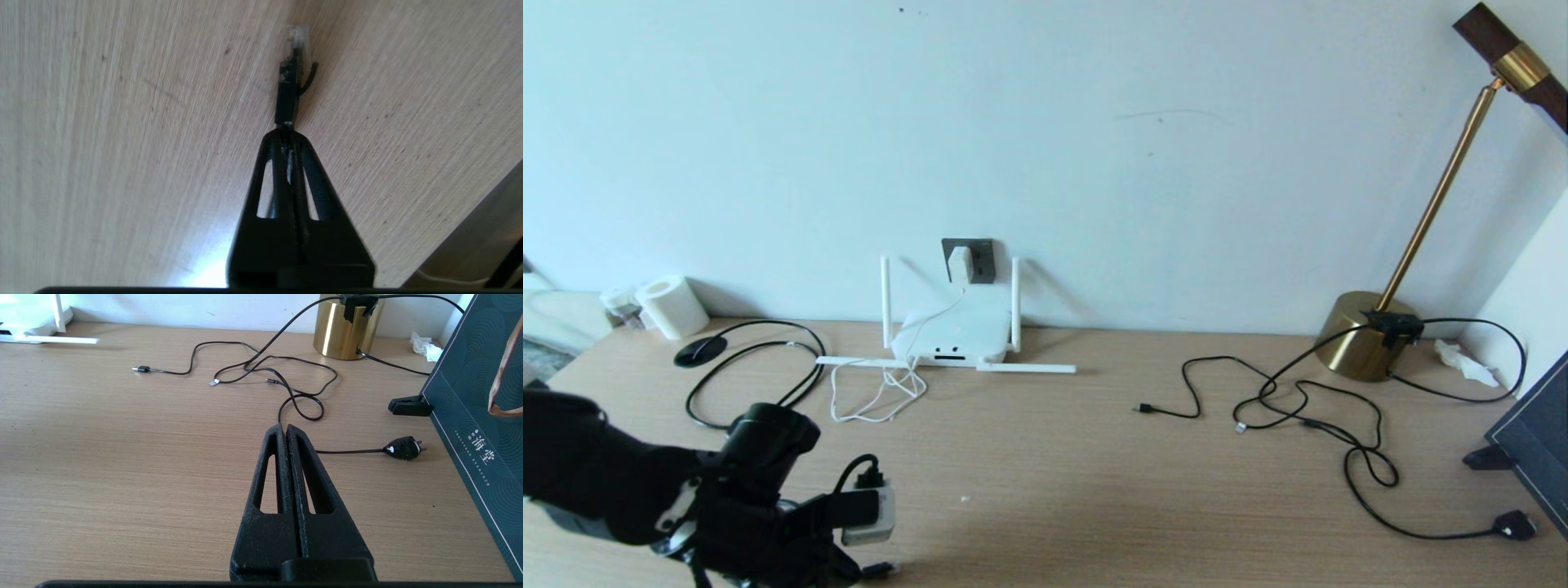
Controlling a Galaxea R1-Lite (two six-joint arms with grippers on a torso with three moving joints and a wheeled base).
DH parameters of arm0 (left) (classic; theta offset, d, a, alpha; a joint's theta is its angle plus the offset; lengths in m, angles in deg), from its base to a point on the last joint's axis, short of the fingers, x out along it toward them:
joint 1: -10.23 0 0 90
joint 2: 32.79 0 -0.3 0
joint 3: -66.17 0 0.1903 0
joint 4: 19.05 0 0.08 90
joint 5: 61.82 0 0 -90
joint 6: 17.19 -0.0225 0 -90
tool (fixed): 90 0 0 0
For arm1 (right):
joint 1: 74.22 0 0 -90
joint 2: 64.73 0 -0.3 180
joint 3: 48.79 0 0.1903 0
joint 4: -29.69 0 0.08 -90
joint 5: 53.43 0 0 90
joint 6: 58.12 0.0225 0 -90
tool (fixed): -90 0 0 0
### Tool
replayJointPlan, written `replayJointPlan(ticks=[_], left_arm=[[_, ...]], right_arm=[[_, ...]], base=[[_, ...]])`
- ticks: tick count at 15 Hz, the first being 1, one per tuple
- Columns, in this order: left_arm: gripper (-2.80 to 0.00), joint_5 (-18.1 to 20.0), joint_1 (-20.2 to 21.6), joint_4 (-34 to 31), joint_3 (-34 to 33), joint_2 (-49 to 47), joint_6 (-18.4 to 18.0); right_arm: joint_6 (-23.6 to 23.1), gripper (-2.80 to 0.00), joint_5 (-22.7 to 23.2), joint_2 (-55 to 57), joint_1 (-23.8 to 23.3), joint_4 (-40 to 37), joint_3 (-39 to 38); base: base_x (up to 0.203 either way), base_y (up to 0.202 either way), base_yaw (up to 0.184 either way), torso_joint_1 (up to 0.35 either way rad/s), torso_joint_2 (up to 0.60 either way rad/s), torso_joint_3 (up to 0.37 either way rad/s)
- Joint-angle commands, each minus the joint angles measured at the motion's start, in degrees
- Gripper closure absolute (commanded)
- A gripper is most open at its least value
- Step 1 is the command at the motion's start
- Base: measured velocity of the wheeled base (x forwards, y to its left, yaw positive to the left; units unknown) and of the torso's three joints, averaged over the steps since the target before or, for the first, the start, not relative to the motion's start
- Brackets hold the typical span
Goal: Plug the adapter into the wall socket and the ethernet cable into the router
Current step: Pick up cable
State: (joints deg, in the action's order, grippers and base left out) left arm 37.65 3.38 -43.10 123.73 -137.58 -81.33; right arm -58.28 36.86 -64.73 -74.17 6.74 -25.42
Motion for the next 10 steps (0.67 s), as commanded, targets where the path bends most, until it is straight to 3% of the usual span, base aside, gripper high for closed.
replayJointPlan(ticks=[1, 8, 10], left_arm=[[0.00, -0.5, 0.0, 0.0, -0.4, -0.2, -0.3], [0.00, 0.5, -0.4, 0.5, -1.2, 6.7, -0.6], [0.00, 2.4, -0.5, 5.1, -1.3, 10.9, -0.6]], right_arm=[[0.0, 0.00, 0.0, 0.0, 0.0, 0.0, 0.0], [0.0, 0.00, 0.0, 0.0, 0.0, 0.0, 0.0], [0.0, 0.00, 0.0, 0.0, 0.0, 0.0, 0.0]], base=[[0.000, 0.000, 0.000, 0.000, 0.00, 0.000], [0.000, 0.000, 0.000, 0.000, 0.00, 0.000], [0.000, 0.000, 0.000, 0.000, 0.00, 0.000]])
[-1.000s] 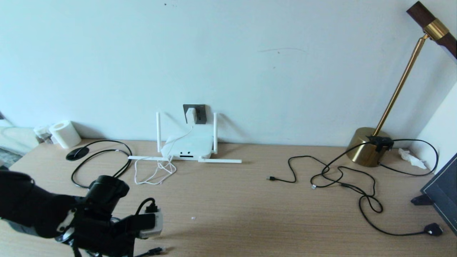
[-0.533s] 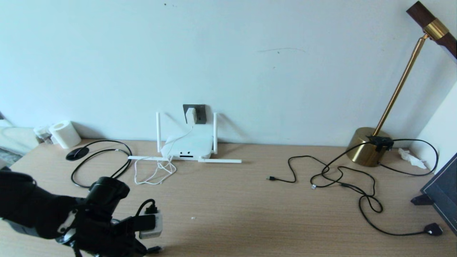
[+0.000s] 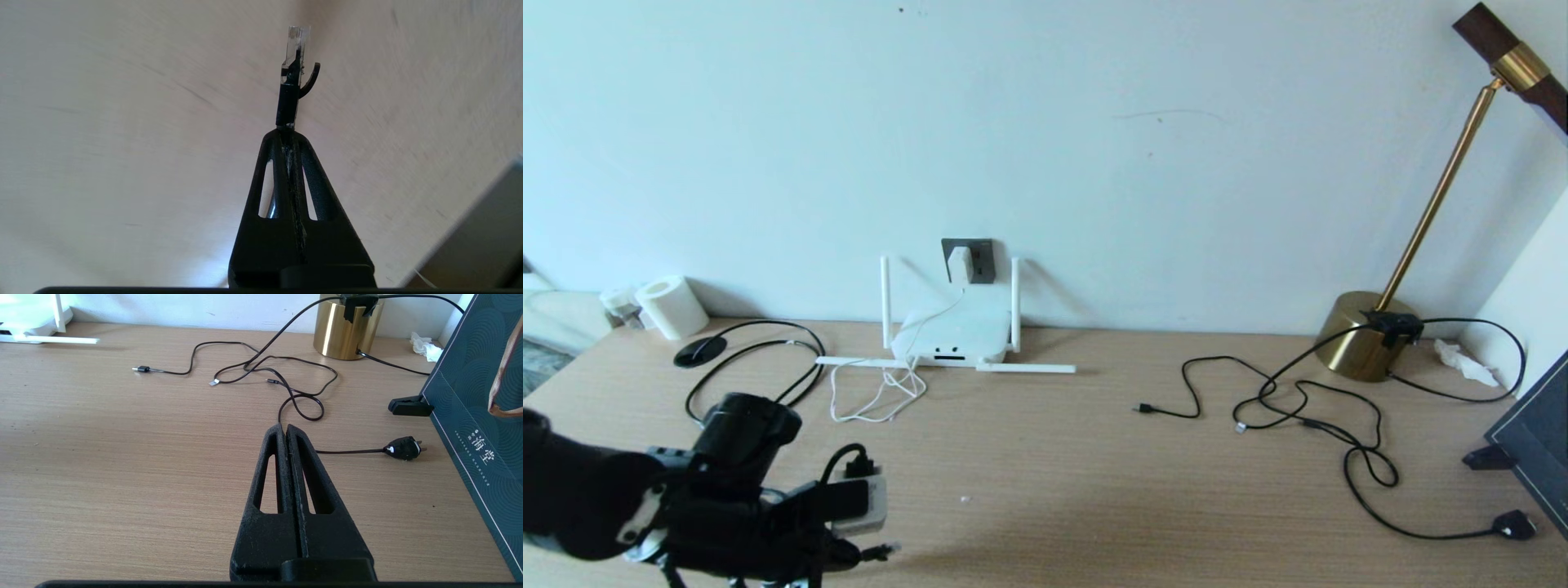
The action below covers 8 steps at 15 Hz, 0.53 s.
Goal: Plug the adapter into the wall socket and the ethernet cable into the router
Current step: Pick up cable
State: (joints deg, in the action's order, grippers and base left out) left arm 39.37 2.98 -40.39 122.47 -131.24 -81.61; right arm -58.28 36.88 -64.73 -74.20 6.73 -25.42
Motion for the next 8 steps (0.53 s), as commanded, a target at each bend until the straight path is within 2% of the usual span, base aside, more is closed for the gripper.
replayJointPlan(ticks=[1, 3, 5, 8], left_arm=[[0.00, 1.4, -0.2, 5.2, 0.1, 6.4, -0.3], [0.00, 1.9, -1.2, 11.0, 2.4, 8.1, -0.1], [0.00, 1.8, -2.9, 16.1, 7.6, 6.2, 0.0], [0.00, 1.3, -8.8, 18.5, 15.7, 3.8, 1.5]], right_arm=[[0.0, 0.00, 0.0, 0.0, 0.1, 0.0, 0.0], [0.0, 0.00, 0.0, 0.0, 0.1, 0.0, 0.0], [-0.8, 0.00, 0.0, 0.0, 0.0, 0.0, 0.0], [0.2, 0.00, 0.0, 0.0, 0.1, 0.0, 0.0]], base=[[0.000, 0.000, 0.000, 0.000, 0.00, 0.000], [0.000, 0.000, 0.000, 0.000, 0.00, 0.000], [0.000, 0.000, 0.000, 0.000, 0.00, 0.000], [0.000, 0.000, 0.000, 0.000, 0.00, 0.000]])
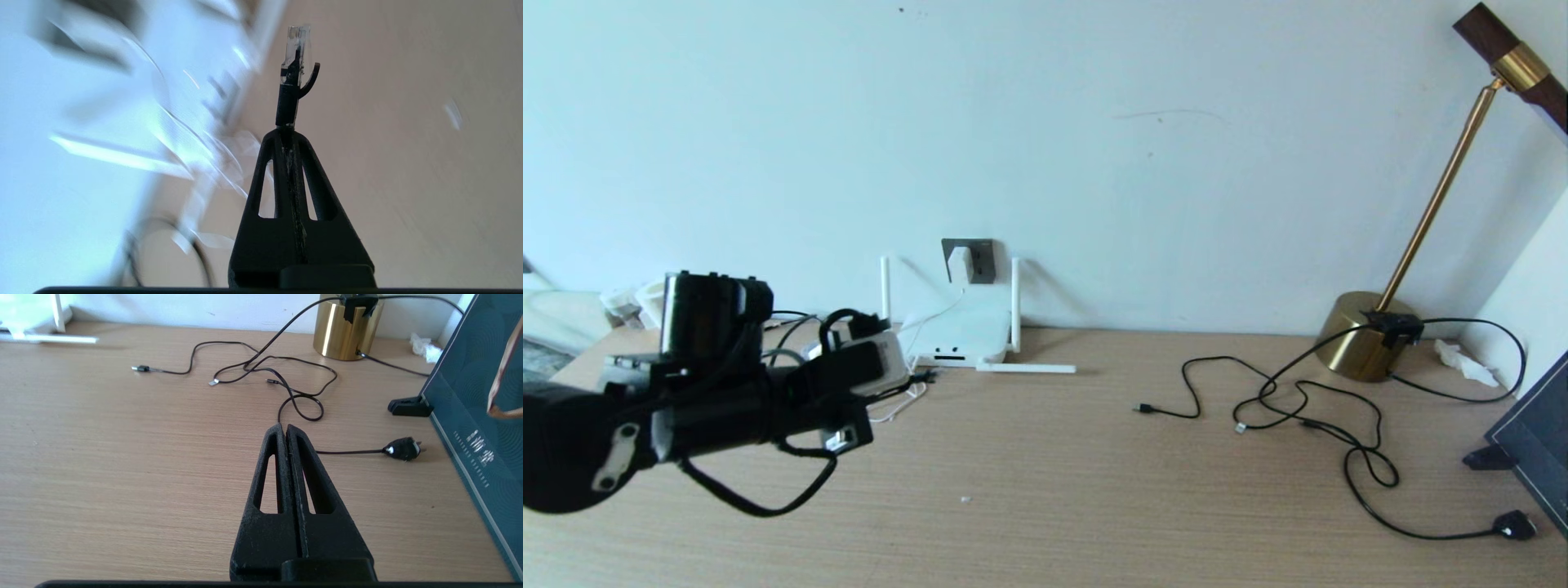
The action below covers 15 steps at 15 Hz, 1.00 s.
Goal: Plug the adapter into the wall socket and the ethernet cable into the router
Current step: Pick up cable, then hand it to the other hand
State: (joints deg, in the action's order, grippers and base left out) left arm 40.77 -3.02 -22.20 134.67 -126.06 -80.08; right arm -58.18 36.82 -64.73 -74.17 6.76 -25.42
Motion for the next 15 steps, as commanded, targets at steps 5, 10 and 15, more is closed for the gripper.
replayJointPlan(ticks=[5, 10, 15], left_arm=[[0.00, -6.5, -16.5, 1.4, 9.8, -3.8, 12.6], [0.00, -7.0, -18.8, 3.9, 8.5, -3.7, 13.1], [0.00, -9.2, -22.5, 5.6, 10.9, -4.9, 12.0]], right_arm=[[-0.9, 0.00, 0.1, 0.0, 0.0, 0.0, 0.0], [2.7, 0.00, 1.6, 2.3, 0.1, -2.3, 6.9], [17.5, -2.80, 25.7, 27.6, 0.1, -19.7, 31.9]], base=[[0.000, 0.000, 0.000, 0.000, 0.00, 0.000], [0.000, 0.000, 0.000, 0.000, 0.00, 0.000], [0.000, 0.000, 0.000, 0.000, 0.00, 0.000]])
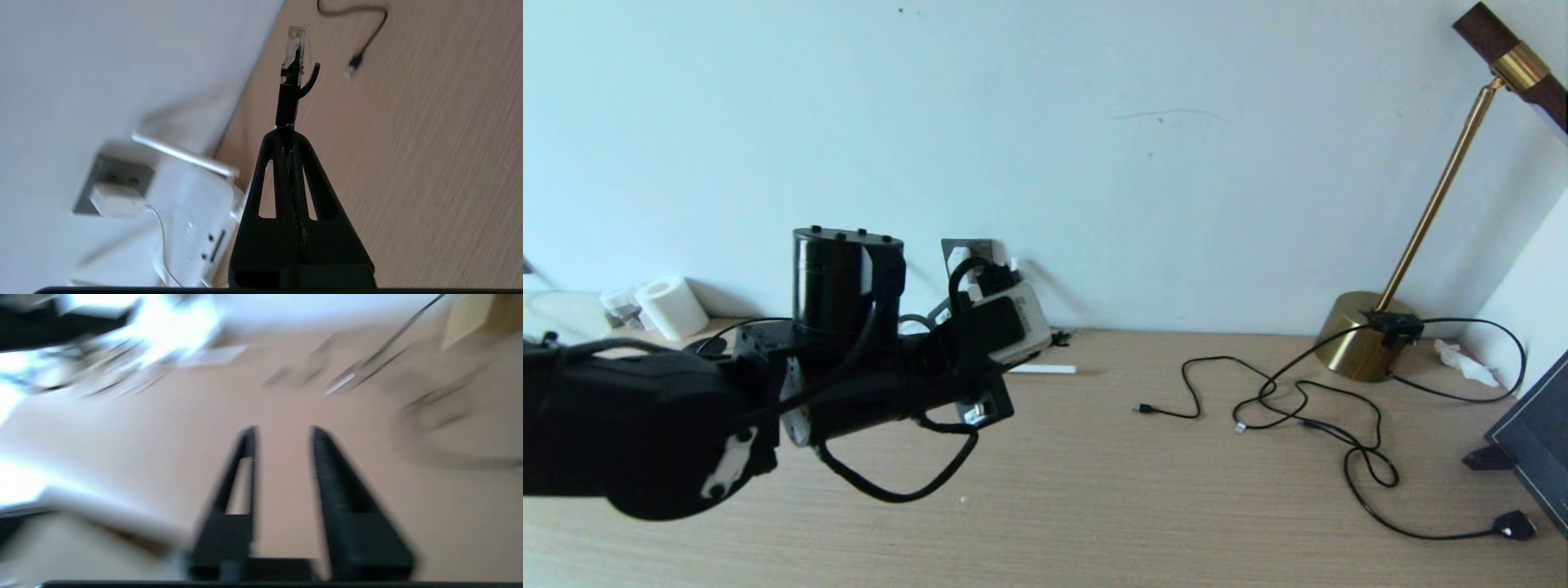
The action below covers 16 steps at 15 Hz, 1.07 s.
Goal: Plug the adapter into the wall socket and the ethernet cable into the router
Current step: Hand it to the other hand
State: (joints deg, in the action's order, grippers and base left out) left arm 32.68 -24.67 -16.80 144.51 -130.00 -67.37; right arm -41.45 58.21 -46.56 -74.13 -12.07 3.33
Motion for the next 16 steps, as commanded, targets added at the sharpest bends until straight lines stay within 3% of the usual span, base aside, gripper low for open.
replayJointPlan(ticks=[1, 4, 7, 9, 12, 14, 16], left_arm=[[0.00, -2.2, -1.5, 0.2, 1.5, -1.0, -1.3], [0.00, -2.3, -3.9, 0.8, 1.3, -0.6, -1.8], [0.00, -2.0, -6.8, 0.9, 2.3, -1.0, -2.0], [0.00, -2.2, -8.5, 0.8, 4.5, -3.4, -2.3], [0.00, -2.2, -10.8, 0.9, 7.4, -5.7, -2.2], [0.00, -2.2, -12.4, 1.3, 7.5, -7.1, -2.2], [0.00, -2.3, -13.9, 2.1, 7.5, -7.8, -2.2]], right_arm=[[2.0, -2.80, 8.7, 15.3, 0.1, -1.9, 5.3], [4.9, -2.80, 22.0, 32.7, 0.9, -3.6, 13.5], [6.3, -2.80, 27.2, 45.7, 6.7, -0.7, 19.6], [6.5, -2.80, 26.4, 51.0, 10.8, 5.2, 20.7], [6.8, -2.80, 18.8, 59.0, 15.9, 13.3, 21.3], [7.2, -2.80, 17.2, 62.3, 16.7, 20.1, 21.2], [7.1, -2.80, 17.3, 64.1, 16.8, 21.0, 21.6]], base=[[0.000, 0.000, 0.000, 0.000, 0.00, 0.000], [0.000, 0.000, 0.000, 0.000, 0.00, 0.000], [0.000, 0.000, 0.000, 0.000, 0.00, 0.000], [0.000, 0.000, 0.000, 0.000, 0.00, 0.000], [0.000, 0.000, 0.000, 0.000, 0.00, 0.000], [0.000, 0.000, 0.000, 0.000, 0.00, 0.000], [0.000, 0.000, 0.000, 0.000, 0.00, 0.000]])
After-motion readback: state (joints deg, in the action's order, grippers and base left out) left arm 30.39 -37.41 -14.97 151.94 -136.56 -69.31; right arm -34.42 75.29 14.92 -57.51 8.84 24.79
